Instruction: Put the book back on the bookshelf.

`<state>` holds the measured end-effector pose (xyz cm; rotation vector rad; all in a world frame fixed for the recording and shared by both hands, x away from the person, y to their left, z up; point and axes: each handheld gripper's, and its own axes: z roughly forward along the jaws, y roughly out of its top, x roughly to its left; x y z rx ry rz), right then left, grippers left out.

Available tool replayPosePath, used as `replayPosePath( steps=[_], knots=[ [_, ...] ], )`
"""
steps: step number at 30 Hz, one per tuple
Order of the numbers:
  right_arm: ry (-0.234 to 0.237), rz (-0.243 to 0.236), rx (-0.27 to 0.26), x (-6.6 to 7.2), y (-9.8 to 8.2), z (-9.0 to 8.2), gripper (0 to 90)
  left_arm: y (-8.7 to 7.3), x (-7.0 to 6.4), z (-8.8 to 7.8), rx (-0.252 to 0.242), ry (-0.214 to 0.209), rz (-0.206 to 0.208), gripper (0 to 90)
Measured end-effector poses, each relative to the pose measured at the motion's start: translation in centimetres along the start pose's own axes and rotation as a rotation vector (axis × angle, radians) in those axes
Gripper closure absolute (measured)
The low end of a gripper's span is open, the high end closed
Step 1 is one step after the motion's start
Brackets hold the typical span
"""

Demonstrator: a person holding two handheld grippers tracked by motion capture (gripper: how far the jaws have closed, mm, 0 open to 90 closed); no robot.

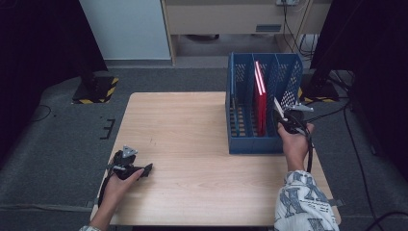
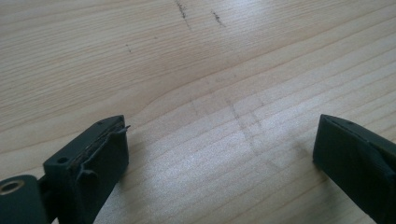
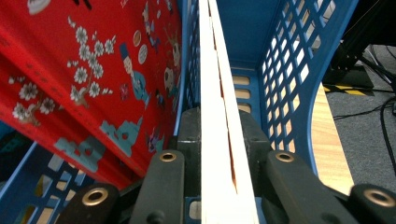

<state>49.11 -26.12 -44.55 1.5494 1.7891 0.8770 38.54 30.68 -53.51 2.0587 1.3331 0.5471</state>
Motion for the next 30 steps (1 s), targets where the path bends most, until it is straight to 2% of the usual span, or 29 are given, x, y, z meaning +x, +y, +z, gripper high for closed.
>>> replayPosePath(
  steps=[16,30],
  knots=[
    [0.009,-0.006,-0.002,0.0,-0.4,-0.8,71.7,0.0,0.1,0.0,0.001,0.002,0.0,2.5],
    [0.02,-0.013,0.004,-0.2,-1.4,-1.3,70.1,0.0,0.1,0.0,0.001,0.004,-0.002,2.5]
  ],
)
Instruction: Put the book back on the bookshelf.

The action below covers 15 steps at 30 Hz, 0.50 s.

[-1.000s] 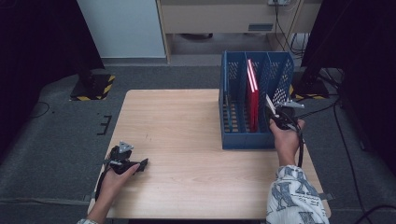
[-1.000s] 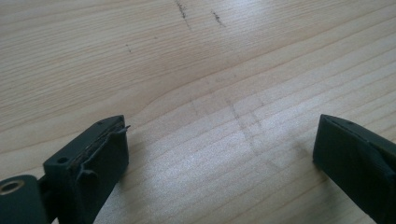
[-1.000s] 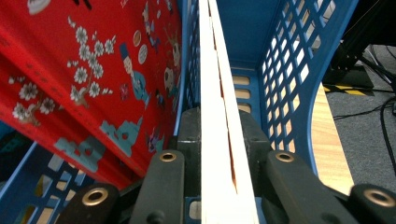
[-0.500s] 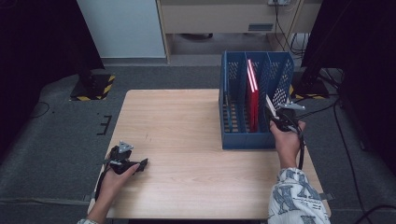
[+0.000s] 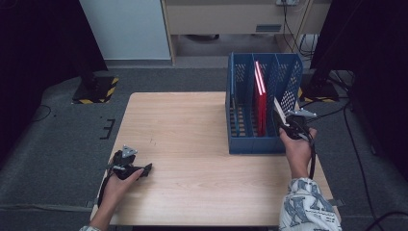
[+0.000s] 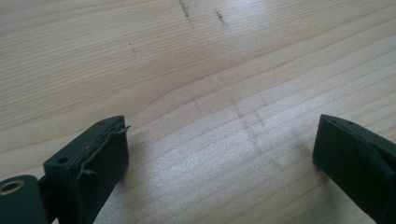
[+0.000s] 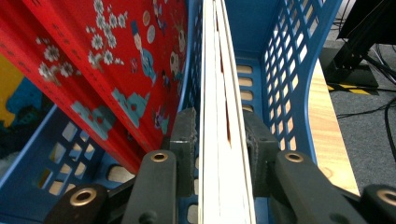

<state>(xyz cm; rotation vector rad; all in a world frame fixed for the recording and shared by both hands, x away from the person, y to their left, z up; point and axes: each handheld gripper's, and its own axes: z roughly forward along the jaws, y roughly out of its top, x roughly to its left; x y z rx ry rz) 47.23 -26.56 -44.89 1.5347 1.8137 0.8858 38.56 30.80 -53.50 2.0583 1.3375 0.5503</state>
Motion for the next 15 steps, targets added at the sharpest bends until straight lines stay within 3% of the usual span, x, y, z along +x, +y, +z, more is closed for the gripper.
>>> replayPosePath(
  steps=[15],
  knots=[
    [-0.021,-0.011,-0.013,0.17,-0.35,0.18,75.7,0.0,-0.01,0.01,0.0,0.001,0.0,2.5]
  ],
)
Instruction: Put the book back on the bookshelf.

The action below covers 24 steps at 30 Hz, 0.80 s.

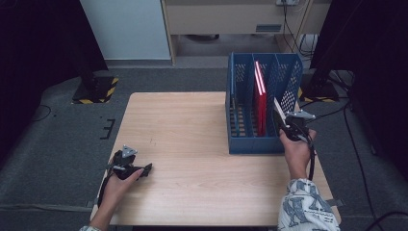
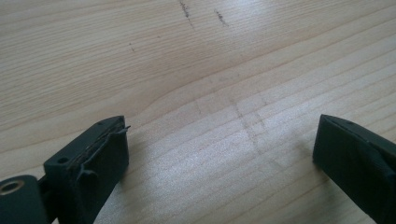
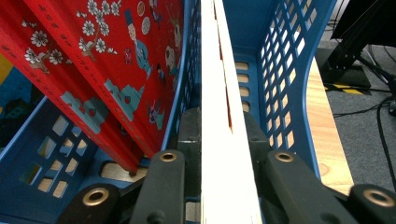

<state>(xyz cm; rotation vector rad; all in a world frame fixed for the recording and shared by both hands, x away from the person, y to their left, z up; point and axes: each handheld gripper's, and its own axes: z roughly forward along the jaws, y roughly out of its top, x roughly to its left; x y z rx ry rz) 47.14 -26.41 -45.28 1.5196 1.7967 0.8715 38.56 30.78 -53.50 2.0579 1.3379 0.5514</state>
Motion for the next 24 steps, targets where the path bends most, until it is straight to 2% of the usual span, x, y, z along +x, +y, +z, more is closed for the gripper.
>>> replayPosePath(
  steps=[9,15,24],
  knots=[
    [-0.046,-0.033,-0.017,0.0,0.3,0.4,75.9,0.0,0.0,0.0,0.0,0.0,0.0,2.5],
    [-0.073,-0.023,-0.033,-0.3,0.7,0.9,75.9,0.0,0.0,0.0,-0.003,0.001,-0.001,2.5],
    [-0.095,-0.029,-0.021,-0.2,1.2,2.1,75.6,0.0,0.0,0.0,-0.003,0.0,-0.001,2.5]
  ],
)
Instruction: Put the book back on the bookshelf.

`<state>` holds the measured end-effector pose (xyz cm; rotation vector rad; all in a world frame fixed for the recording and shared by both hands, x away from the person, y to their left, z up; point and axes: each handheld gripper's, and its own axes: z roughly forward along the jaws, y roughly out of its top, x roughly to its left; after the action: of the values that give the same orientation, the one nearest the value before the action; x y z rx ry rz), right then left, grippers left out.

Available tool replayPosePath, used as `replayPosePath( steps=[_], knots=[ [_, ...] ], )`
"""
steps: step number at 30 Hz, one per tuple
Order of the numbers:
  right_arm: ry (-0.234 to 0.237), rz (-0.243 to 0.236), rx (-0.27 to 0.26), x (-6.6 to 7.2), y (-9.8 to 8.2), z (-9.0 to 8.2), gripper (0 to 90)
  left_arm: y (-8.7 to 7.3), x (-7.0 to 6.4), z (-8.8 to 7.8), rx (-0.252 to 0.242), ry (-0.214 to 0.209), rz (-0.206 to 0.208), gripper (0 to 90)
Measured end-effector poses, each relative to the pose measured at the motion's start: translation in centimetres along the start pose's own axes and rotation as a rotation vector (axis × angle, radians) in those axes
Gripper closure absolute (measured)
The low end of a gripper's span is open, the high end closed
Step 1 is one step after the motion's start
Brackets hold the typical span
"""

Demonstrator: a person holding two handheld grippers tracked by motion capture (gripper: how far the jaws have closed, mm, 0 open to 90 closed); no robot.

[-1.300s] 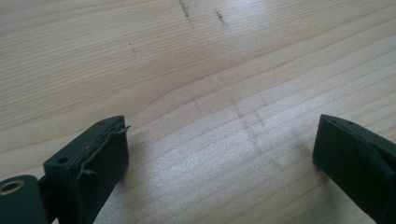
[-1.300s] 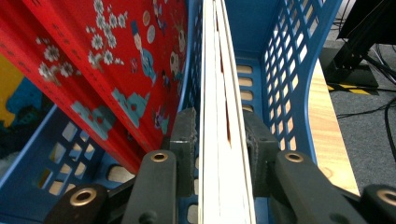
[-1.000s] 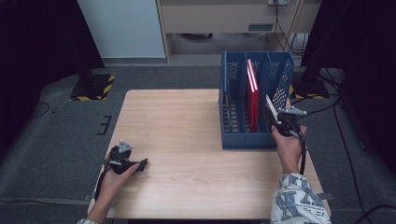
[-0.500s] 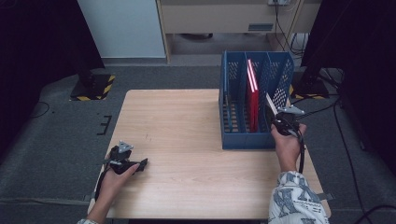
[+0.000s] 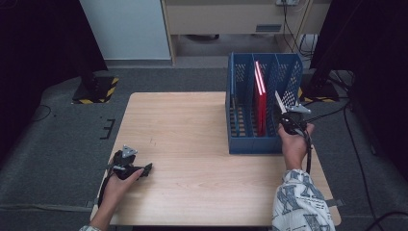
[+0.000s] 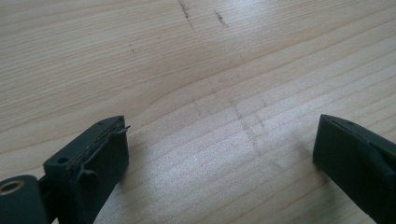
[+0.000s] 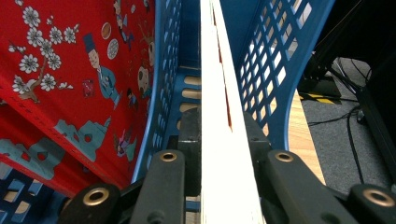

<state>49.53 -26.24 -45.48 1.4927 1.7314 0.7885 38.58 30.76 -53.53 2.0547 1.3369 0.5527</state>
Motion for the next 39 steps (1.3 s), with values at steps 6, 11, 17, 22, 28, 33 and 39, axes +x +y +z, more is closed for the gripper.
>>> replayPosePath(
  steps=[6,11,17,22,28,33,39],
  knots=[
    [0.014,-0.002,0.006,0.2,-0.2,-0.2,72.6,0.0,0.0,0.0,0.001,0.0,0.0,2.5],
    [0.034,-0.005,0.013,0.3,-0.1,-0.6,65.0,0.0,0.0,0.0,0.001,0.0,-0.001,2.5],
    [0.051,-0.01,0.012,0.6,-0.5,-1.5,61.9,0.0,0.0,0.0,0.002,0.0,-0.002,2.5],
    [0.063,-0.006,0.004,0.6,-0.8,-2.2,62.2,0.0,0.0,-0.1,0.003,0.0,-0.001,2.5],
    [0.071,-0.016,0.006,0.8,-1.3,-2.9,66.8,0.0,0.0,-0.1,0.005,0.001,-0.002,2.5],
    [0.062,-0.022,0.008,0.8,-1.3,-3.1,68.5,0.0,0.0,-0.1,0.006,0.001,-0.001,2.5],
    [0.041,-0.048,0.005,1.0,-1.2,-3.0,71.2,0.0,0.0,-0.1,0.007,0.0,-0.001,2.5]
  ],
)
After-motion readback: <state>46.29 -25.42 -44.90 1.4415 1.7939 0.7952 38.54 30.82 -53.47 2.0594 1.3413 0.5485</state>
